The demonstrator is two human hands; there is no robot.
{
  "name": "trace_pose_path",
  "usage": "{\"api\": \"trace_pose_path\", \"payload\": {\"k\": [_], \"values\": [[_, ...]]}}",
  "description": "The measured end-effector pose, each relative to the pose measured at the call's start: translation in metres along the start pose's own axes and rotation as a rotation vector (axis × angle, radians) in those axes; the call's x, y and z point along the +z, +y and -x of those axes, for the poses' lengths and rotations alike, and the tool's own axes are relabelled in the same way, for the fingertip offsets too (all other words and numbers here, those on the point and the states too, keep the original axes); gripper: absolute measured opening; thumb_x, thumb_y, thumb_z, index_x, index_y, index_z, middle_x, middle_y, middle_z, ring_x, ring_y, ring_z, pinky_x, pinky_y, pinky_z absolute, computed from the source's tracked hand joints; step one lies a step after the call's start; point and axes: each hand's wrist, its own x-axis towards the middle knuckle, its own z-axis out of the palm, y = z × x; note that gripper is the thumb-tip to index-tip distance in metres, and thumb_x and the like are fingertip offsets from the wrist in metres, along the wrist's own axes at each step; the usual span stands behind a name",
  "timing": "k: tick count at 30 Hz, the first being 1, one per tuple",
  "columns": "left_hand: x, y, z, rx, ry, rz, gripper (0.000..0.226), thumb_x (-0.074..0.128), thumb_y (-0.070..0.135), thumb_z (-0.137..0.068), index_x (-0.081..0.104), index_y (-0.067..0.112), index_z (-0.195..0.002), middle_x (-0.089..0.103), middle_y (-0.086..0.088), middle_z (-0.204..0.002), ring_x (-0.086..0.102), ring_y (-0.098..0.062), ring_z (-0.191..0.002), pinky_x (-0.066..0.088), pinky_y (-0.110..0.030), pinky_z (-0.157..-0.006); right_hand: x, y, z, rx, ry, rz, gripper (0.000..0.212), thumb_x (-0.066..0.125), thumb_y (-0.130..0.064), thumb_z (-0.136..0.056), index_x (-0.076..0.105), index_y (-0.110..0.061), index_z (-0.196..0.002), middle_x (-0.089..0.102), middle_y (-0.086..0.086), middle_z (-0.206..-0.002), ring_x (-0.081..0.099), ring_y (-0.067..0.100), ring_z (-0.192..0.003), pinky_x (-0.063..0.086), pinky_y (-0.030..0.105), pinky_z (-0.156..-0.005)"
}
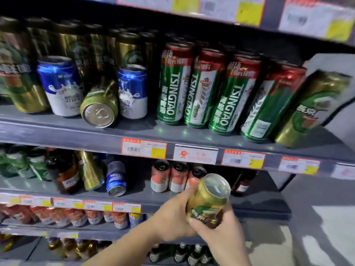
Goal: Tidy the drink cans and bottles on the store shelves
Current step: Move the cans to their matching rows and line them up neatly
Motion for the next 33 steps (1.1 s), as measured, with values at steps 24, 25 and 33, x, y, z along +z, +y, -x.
{"api": "trace_pose_path", "payload": {"k": [24, 25, 33], "values": [[-0.165, 0.127, 0.06, 0.036, 0.535, -0.041, 0.064, 0.085, 0.036, -0.057, 0.051, 0.027, -0.112, 0.072, 0.01, -0.1, 0.068, -0.008, -0.096, 0.057, -0.037, -0.082, 0.057, -0.195, -0.007, -0.59, -0.355, -0.11, 0.057, 0.072, -0.064, -0.058, 0.054, -0.057, -0.112, 0.07, -0.029, -0.099, 0.07, 0.004, -0.089, 0.058, 0.027, -0.071], [-0.179, 0.127, 0.067, 0.031, 0.563, -0.051, 0.063, 0.086, 0.035, -0.06, 0.051, 0.029, -0.112, 0.071, 0.012, -0.1, 0.068, -0.006, -0.095, 0.057, -0.035, -0.081, 0.072, -0.204, -0.008, -0.617, -0.381, -0.12, 0.057, 0.072, -0.064, -0.059, 0.054, -0.055, -0.113, 0.07, -0.029, -0.1, 0.069, -0.001, -0.092, 0.056, 0.021, -0.073], [-0.278, 0.121, 0.113, 0.048, 0.74, -0.111, 0.064, 0.088, 0.038, -0.059, 0.054, 0.026, -0.112, 0.071, 0.013, -0.098, 0.068, -0.003, -0.091, 0.056, -0.025, -0.075, 0.167, -0.265, -0.012, -0.713, -0.464, -0.173, 0.058, 0.072, -0.059, -0.064, 0.059, -0.046, -0.118, 0.07, -0.02, -0.108, 0.066, 0.002, -0.101, 0.055, 0.031, -0.086]]}}
